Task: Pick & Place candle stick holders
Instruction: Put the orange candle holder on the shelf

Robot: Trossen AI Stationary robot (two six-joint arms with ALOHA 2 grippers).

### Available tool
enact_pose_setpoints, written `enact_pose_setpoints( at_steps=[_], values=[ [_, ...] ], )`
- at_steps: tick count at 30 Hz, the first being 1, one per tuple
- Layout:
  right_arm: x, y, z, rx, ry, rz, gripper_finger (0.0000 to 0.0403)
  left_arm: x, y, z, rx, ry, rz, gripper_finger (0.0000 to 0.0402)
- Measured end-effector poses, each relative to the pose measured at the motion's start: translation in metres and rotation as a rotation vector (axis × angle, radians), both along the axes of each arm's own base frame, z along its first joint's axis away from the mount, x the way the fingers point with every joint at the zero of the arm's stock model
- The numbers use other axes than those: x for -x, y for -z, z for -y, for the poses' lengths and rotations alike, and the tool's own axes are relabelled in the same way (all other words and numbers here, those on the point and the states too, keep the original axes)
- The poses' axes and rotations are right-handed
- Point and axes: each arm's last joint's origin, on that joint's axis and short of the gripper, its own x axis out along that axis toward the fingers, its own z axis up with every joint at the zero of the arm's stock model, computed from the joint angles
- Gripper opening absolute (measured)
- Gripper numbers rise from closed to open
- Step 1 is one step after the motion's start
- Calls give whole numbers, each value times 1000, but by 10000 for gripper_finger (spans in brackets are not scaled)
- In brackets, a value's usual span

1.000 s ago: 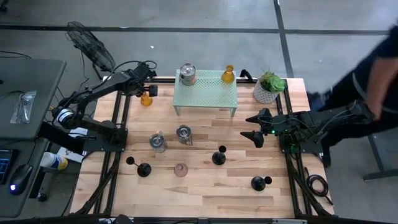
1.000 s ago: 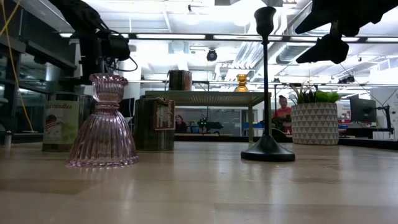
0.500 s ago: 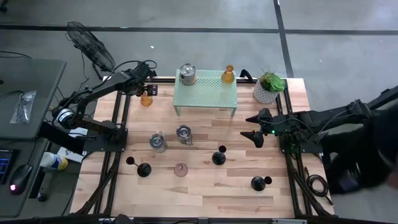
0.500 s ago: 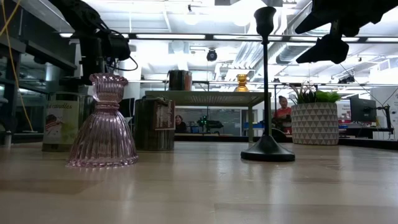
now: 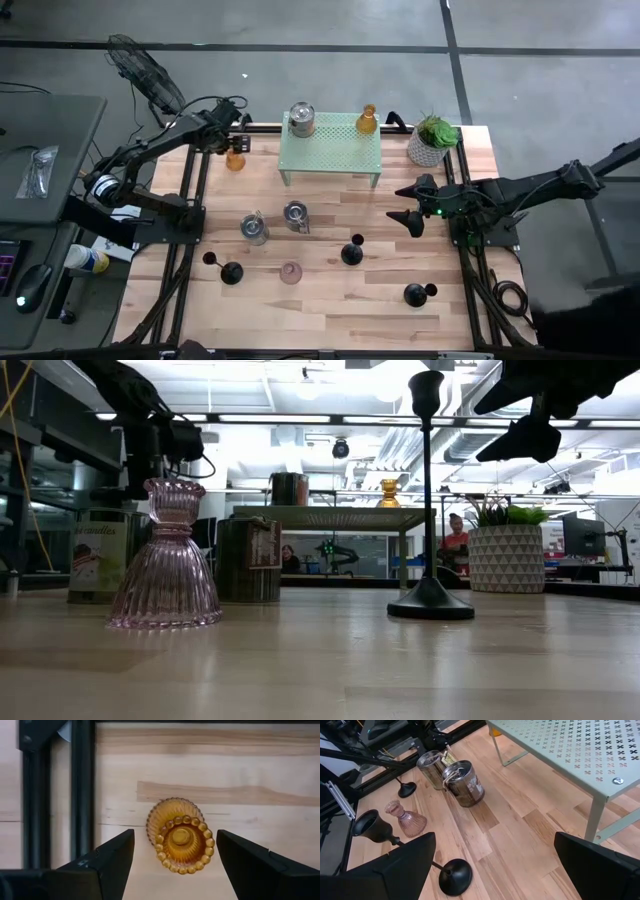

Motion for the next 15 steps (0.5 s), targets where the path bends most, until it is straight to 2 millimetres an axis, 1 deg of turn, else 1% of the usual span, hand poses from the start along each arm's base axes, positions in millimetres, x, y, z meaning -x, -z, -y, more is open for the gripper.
enact_pose_setpoints(
  at_steps=[15],
  values=[
    [0,0,0,1,1,0,400,-1,0,1,14,13,20,274]
  ],
)
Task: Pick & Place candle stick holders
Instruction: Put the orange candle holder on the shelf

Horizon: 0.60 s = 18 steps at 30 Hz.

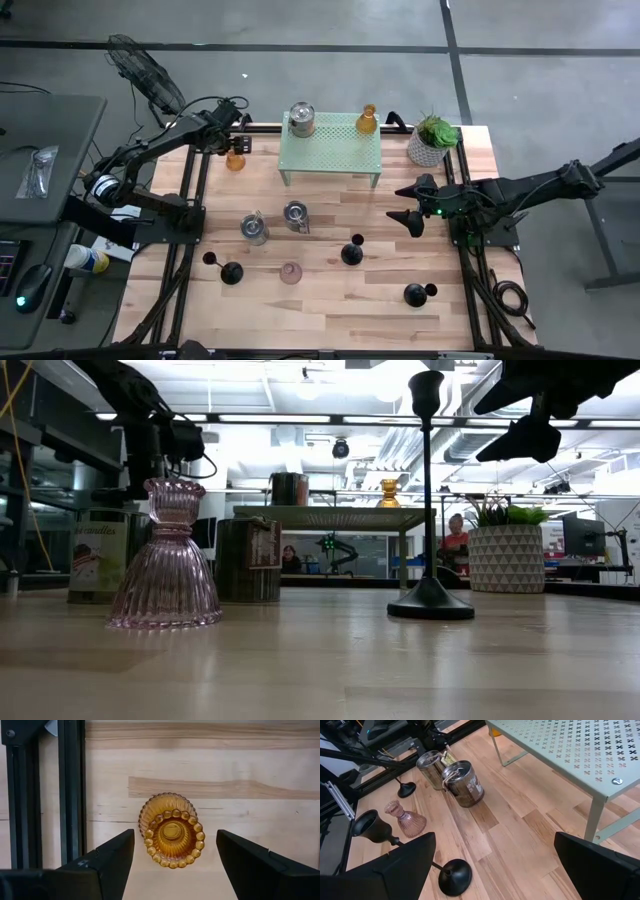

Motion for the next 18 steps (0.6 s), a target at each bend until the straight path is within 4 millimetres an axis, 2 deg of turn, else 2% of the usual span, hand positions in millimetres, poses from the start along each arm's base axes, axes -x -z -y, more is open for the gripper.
enact_pose_setpoints(
  at_steps=[18],
  values=[
    [0,0,0,0,0,0,400,0,0,1,17,0,7,273]
  ],
)
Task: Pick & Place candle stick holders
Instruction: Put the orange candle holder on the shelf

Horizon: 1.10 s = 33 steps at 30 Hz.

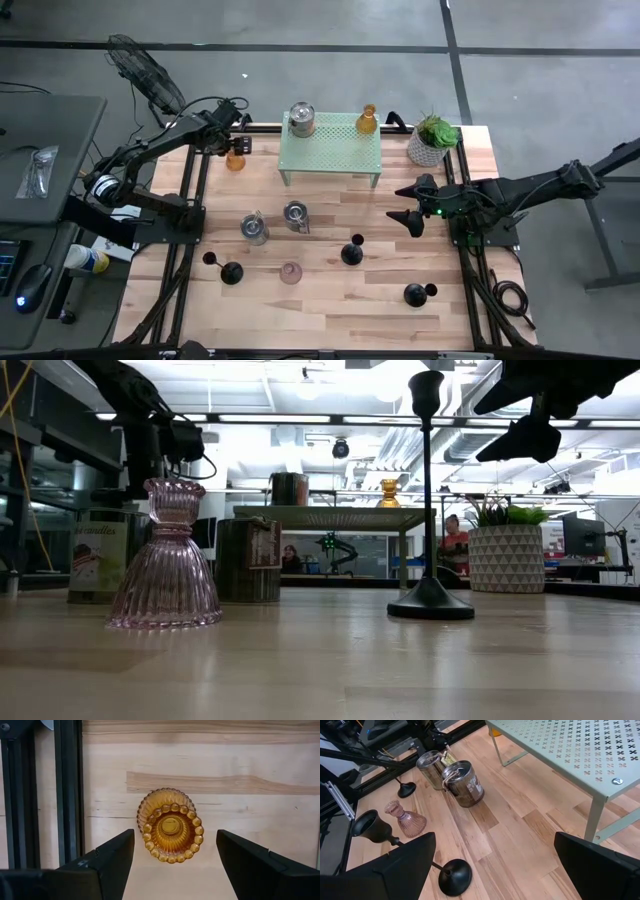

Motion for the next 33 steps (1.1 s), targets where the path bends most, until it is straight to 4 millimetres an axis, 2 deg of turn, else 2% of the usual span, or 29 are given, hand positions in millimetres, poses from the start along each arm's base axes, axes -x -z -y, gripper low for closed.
enact_pose_setpoints(
  at_steps=[5,16,33],
  values=[
    [0,0,0,0,0,0,400,0,0,0,0,0,0,262],
    [0,0,0,0,0,0,400,0,0,0,-3,-1,1,176],
    [0,0,0,0,-1,0,400,0,0,0,-4,-1,-1,179]
  ],
)
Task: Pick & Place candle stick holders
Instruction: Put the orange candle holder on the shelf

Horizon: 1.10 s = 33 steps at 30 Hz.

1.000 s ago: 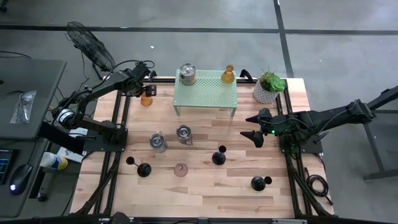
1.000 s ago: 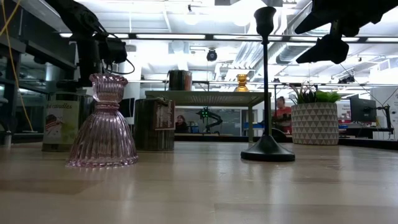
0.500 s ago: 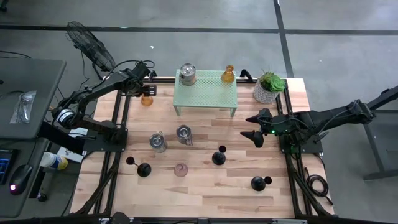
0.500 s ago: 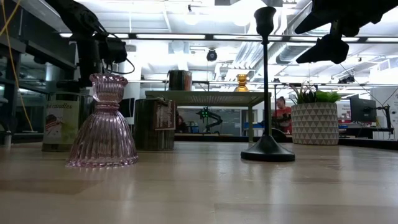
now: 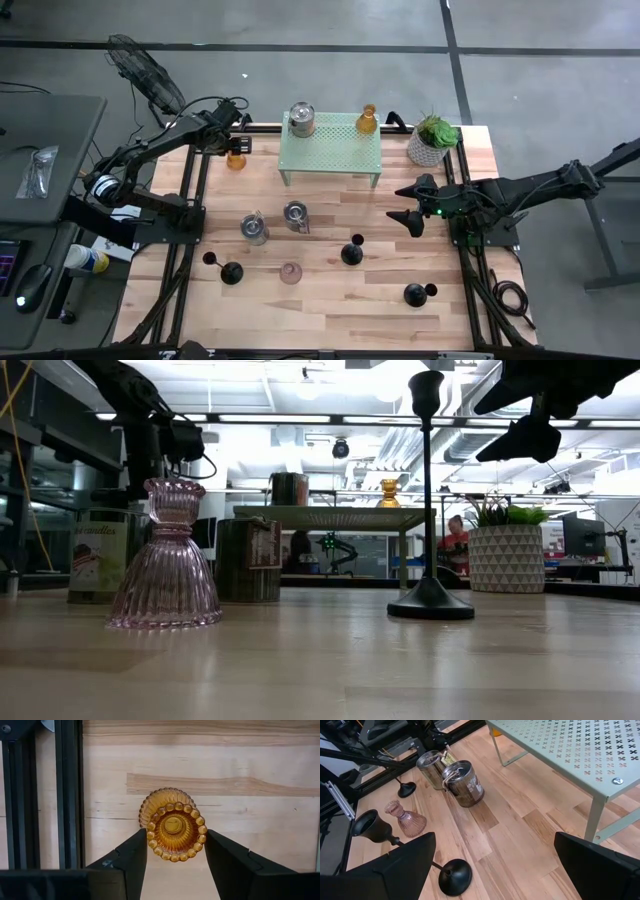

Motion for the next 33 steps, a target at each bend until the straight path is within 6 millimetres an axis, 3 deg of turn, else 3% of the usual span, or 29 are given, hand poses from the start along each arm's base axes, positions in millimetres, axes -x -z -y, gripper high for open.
enact_pose_setpoints(
  at_steps=[16,33],
  values=[
    [0,0,0,-2,-3,0,400,0,0,1,11,29,-7,160],
    [0,0,0,-2,-3,0,400,0,0,1,10,31,-12,172]
  ],
)
